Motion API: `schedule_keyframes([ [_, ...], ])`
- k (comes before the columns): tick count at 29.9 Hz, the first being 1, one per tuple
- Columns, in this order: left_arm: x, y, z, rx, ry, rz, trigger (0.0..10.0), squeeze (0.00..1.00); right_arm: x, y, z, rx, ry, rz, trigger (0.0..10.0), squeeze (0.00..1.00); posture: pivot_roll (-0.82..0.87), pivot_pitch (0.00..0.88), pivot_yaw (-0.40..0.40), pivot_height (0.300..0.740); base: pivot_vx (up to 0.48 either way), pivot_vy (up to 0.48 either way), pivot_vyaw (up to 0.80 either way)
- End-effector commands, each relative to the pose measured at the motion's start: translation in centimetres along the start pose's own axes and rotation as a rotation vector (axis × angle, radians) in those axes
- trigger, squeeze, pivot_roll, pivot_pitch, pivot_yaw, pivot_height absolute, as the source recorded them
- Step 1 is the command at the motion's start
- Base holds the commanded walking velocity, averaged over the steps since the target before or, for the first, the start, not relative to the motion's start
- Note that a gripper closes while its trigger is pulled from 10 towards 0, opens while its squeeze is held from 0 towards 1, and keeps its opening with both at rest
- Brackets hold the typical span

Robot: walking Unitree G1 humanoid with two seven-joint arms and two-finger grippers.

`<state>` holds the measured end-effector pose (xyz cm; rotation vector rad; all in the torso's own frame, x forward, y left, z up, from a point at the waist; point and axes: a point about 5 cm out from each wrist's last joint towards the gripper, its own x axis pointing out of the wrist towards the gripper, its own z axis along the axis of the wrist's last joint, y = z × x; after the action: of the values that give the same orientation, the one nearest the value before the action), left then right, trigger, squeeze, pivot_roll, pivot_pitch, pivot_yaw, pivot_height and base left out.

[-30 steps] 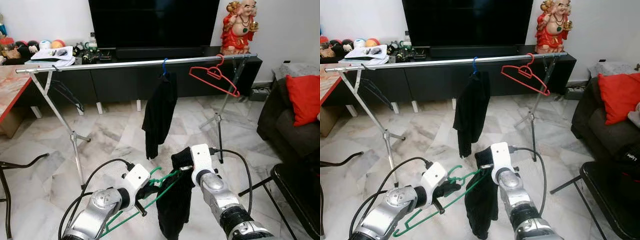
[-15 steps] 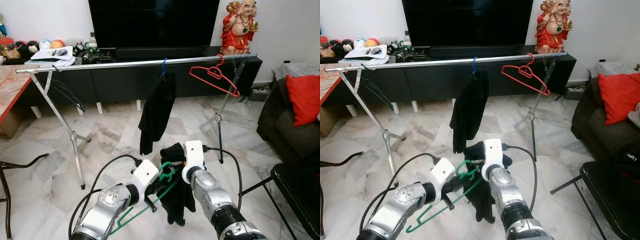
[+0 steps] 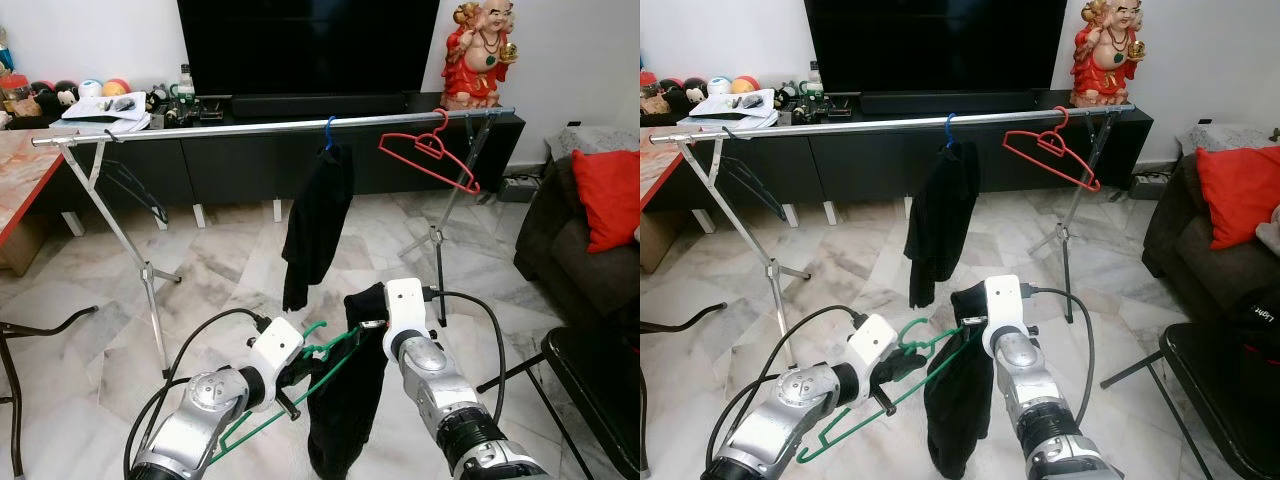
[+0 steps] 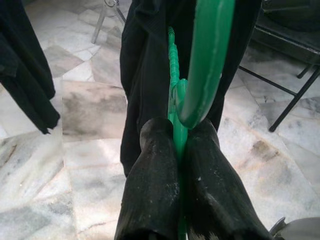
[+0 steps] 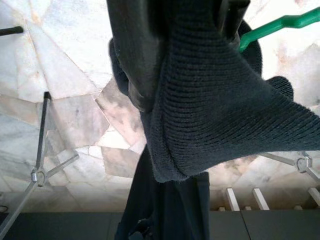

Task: Hang hanger

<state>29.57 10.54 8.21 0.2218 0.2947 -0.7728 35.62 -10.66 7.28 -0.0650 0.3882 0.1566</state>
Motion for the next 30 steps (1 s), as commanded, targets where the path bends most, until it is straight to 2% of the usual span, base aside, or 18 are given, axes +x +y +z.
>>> schedule_keyframes([
  [1, 0.2, 0.3, 1.0, 0.009, -0.043, 0.011, 10.0, 0.0, 0.0, 0.6, 0.1, 0.012, -0.01, 0.027, 10.0, 0.0, 0.12, 0.0, -0.041, 0.74, 0.0, 0.0, 0.0],
  [4, 0.4, 0.2, 1.3, 0.004, -0.068, 0.025, 10.0, 0.0, 0.0, 1.3, 0.3, 0.068, -0.012, 0.049, 10.0, 0.0, 0.12, 0.0, -0.042, 0.74, 0.0, 0.0, 0.0],
  [5, 0.5, 0.1, 1.6, 0.001, -0.09, 0.034, 10.0, 0.0, 0.0, 1.9, 0.5, 0.13, -0.009, 0.07, 10.0, 0.0, 0.12, 0.0, -0.042, 0.74, 0.0, 0.0, 0.0],
  [6, 0.6, 0.1, 1.7, 0.0, -0.096, 0.036, 10.0, 0.0, 0.0, 2.0, 0.5, 0.149, -0.007, 0.076, 10.0, 0.0, 0.12, 0.0, -0.042, 0.74, 0.0, 0.0, 0.0],
  [10, 1.1, -0.8, 1.9, -0.015, -0.102, -0.005, 10.0, 0.0, -0.1, 3.4, 0.9, 0.303, 0.004, 0.139, 10.0, 0.0, 0.12, 0.0, -0.042, 0.74, 0.0, 0.0, 0.0],
  [12, 1.2, -1.4, 1.7, -0.015, -0.09, -0.041, 10.0, 0.0, -0.2, 3.6, 1.0, 0.323, -0.001, 0.144, 10.0, 0.0, 0.12, 0.0, -0.044, 0.74, 0.0, 0.0, 0.0],
  [17, 1.0, -2.2, 0.8, 0.0, -0.035, -0.12, 10.0, 0.0, -0.1, 2.4, 0.9, 0.29, -0.016, 0.065, 10.0, 0.0, 0.11, 0.0, -0.043, 0.74, 0.0, 0.0, 0.0],
  [18, 0.7, -2.2, 0.4, -0.003, -0.018, -0.14, 10.0, 0.0, -0.1, 1.3, 0.6, 0.275, -0.008, 0.011, 10.0, 0.0, 0.11, 0.0, -0.043, 0.74, 0.0, 0.0, 0.0],
  [20, 0.4, -2.1, 0.0, 0.001, 0.001, -0.149, 10.0, 0.0, -0.1, 0.4, 0.6, 0.254, -0.01, -0.034, 10.0, 0.0, 0.12, 0.0, -0.04, 0.74, 0.0, 0.0, 0.0],
  [21, 0.2, -1.8, -0.2, 0.011, 0.012, -0.133, 10.0, 0.0, -0.1, -0.4, 0.7, 0.241, -0.016, -0.071, 10.0, 0.0, 0.12, 0.0, -0.041, 0.74, 0.0, 0.0, 0.0],
  [24, 0.0, -1.0, -0.3, 0.006, 0.01, -0.085, 10.0, 0.0, -0.1, -1.1, 0.7, 0.248, -0.015, -0.102, 10.0, 0.0, 0.12, 0.0, -0.042, 0.74, 0.0, 0.0, 0.0],
  [29, -0.3, 0.1, -0.3, 0.012, 0.023, -0.022, 10.0, 0.0, -0.1, -1.5, 0.5, 0.252, -0.007, -0.126, 10.0, 0.0, 0.12, 0.0, -0.045, 0.74, 0.0, 0.0, 0.0],
  [30, -0.3, 0.6, -0.3, 0.009, 0.021, 0.021, 10.0, 0.0, -0.1, -1.4, 0.5, 0.253, -0.005, -0.123, 10.0, 0.0, 0.12, 0.0, -0.045, 0.74, 0.0, 0.0, 0.0],
])
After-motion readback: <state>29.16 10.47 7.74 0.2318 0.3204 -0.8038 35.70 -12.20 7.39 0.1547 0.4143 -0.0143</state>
